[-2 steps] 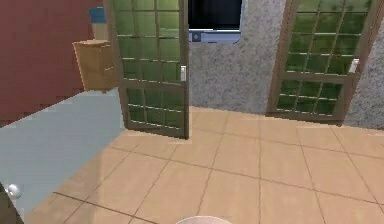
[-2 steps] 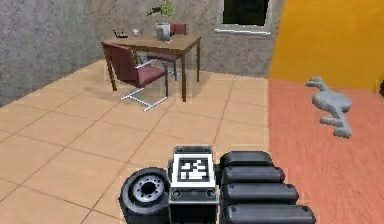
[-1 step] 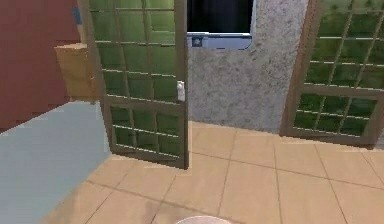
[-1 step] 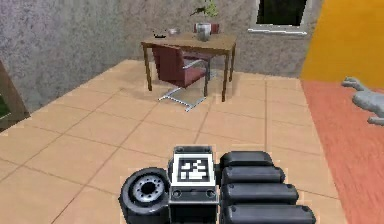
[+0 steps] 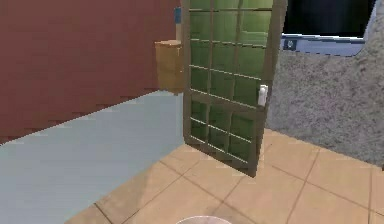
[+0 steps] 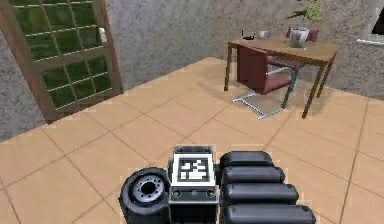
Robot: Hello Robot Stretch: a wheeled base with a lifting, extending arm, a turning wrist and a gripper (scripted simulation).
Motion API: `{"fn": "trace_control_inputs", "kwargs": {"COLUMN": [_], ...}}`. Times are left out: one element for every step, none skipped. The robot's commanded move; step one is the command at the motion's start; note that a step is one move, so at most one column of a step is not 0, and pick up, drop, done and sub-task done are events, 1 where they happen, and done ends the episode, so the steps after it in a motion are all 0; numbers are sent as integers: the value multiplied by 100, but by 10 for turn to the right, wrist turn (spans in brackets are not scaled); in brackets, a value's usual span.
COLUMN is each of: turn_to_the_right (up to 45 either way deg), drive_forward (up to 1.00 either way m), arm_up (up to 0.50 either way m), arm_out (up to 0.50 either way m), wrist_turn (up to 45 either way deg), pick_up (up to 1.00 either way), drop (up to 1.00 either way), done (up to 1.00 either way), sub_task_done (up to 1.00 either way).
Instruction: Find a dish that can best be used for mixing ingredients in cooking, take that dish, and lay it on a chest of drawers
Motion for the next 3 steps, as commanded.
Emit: {"fn": "trace_control_inputs", "kwargs": {"turn_to_the_right": [0,-210,0], "drive_forward": [40,0,100], "arm_up": [0,0,0], "arm_out": [0,0,0], "wrist_turn": [0,0,0], "pick_up": [0,0,0], "drop": [0,0,0], "done": [0,0,0], "sub_task_done": [0,0,0]}}
